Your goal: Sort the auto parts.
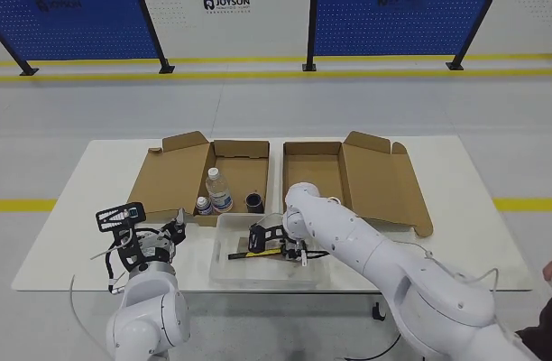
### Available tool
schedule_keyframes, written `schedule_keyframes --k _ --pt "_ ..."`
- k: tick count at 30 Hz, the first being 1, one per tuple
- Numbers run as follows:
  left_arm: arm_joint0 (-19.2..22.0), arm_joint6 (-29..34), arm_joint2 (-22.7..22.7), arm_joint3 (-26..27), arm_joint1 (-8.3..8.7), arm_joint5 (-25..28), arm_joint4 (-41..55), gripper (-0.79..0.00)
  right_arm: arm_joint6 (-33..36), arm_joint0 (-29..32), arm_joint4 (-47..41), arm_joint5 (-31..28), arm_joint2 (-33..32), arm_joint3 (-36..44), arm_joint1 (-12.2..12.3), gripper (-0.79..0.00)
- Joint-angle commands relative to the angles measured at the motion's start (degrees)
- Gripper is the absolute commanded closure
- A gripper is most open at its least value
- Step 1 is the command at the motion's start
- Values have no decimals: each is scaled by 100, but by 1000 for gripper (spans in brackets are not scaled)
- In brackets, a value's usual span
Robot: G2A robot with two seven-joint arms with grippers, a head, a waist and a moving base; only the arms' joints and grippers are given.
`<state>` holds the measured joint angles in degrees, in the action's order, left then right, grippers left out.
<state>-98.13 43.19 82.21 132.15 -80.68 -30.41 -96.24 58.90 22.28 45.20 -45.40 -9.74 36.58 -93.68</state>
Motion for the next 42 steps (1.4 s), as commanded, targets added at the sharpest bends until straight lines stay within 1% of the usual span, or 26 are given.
schedule_keyframes --k 1,9,14,16,20,27,33,39,42 --pt "0 0 0 0 0 0 0 -785 -76 -21 -39 -76 0 -106 -56 -329" --pt "0 0 0 0 0 0 0 -785 -394 -71 -109 -395 0 -419 -214 -320" --pt "0 0 0 0 0 0 0 -785 -618 -84 -37 -619 0 -573 -284 -336" --pt "0 0 0 0 0 0 0 -785 -646 -78 172 -646 0 -611 -320 -351" --pt "0 0 0 0 0 0 0 -785 -688 -118 226 -689 0 -775 -393 -363" --pt "0 0 0 0 0 0 0 -785 -671 -22 503 -671 0 -999 -560 -348" --pt "0 0 0 0 0 0 0 -785 -817 -50 588 -817 0 -1265 -710 -345" --pt "0 0 0 0 0 0 0 -785 -823 -111 514 -823 0 -1549 -854 -277" --pt "0 0 0 0 0 0 0 -785 -794 -124 484 -794 0 -1680 -924 -206"
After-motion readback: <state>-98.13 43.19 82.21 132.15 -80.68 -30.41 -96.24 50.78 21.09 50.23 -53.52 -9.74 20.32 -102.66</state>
